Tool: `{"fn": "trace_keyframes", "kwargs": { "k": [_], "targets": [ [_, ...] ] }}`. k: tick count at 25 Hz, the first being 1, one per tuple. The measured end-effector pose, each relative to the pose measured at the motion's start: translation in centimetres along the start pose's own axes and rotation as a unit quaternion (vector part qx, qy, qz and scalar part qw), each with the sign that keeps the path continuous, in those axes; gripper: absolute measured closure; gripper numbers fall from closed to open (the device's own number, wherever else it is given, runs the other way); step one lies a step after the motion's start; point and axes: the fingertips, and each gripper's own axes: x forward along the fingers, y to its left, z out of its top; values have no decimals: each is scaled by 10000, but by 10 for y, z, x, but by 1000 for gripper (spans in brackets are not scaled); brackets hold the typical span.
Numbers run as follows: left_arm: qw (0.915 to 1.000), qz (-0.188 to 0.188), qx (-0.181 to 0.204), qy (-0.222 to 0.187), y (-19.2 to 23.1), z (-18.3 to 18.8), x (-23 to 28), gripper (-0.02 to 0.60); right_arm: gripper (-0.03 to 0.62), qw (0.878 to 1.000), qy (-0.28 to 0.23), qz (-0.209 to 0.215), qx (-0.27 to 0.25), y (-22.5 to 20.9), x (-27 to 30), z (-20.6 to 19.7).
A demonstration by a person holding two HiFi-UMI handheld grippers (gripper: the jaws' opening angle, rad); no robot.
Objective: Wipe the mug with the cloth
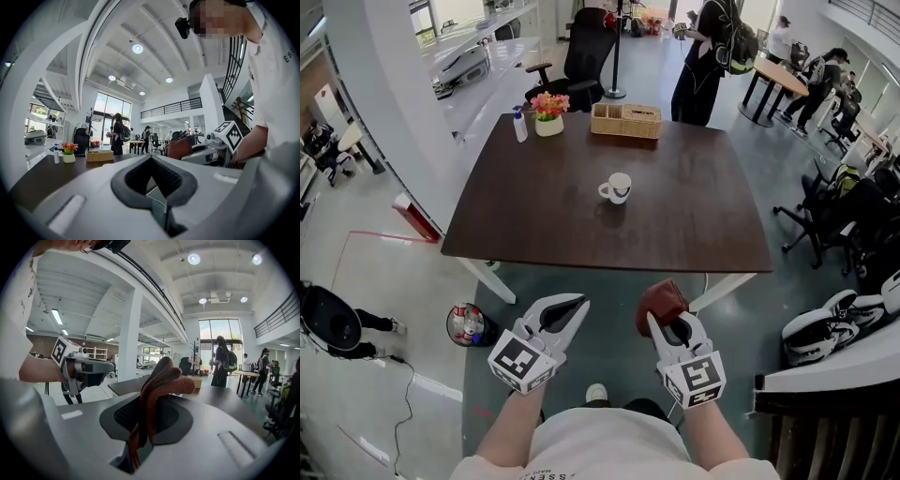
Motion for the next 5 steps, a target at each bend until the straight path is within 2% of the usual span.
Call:
{"fn": "trace_keyframes", "kwargs": {
  "k": [5],
  "targets": [
    [10000,12,-28,50,5,-6,2,580,516,10000,3,23,8,-3,6,-2]
  ]
}}
